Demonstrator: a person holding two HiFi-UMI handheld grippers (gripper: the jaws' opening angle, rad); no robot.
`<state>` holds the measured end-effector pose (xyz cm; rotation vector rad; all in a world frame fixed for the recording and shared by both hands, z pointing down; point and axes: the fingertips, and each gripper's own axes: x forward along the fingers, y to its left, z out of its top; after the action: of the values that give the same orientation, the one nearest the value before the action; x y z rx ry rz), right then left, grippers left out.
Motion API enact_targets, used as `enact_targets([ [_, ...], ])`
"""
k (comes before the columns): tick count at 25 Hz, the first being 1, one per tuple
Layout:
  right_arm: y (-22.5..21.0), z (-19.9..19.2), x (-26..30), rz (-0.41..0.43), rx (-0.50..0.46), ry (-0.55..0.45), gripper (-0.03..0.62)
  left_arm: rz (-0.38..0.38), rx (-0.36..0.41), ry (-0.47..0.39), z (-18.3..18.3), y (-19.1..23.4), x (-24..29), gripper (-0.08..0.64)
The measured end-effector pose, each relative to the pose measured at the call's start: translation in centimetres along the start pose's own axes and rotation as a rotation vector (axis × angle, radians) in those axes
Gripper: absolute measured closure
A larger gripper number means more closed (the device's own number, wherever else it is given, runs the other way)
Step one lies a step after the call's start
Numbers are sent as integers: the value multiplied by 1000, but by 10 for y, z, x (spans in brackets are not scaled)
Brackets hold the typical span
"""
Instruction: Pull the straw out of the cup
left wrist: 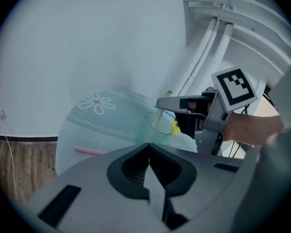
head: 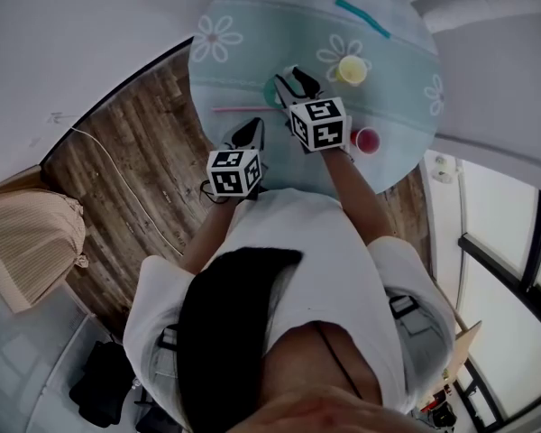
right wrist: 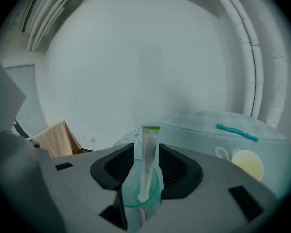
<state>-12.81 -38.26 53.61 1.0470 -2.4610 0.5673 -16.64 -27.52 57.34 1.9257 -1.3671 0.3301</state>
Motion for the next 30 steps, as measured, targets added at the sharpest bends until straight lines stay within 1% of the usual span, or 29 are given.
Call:
enact_targets([
  [3,2,4,2,5,-7,-12,436,7,-4,1,0,4,1,551],
  [7,1,3,2,-3,-13,-16,485,24,-13,3,-1,10,0,551],
  [11,0,2,3,-7,-21,-12,508,34,-25,4,-6,12,0,551],
  [15,-2,1,1,-18,-7,-14,518,48,-34,13,-12,14,1,551],
  [23,-5,2,0,-17,9,-16,528,40,-32,2,-11,8,3,551],
  [30,-1,20,-18,1,11,-105,529,47,-53,-14,-11,8,1,551],
])
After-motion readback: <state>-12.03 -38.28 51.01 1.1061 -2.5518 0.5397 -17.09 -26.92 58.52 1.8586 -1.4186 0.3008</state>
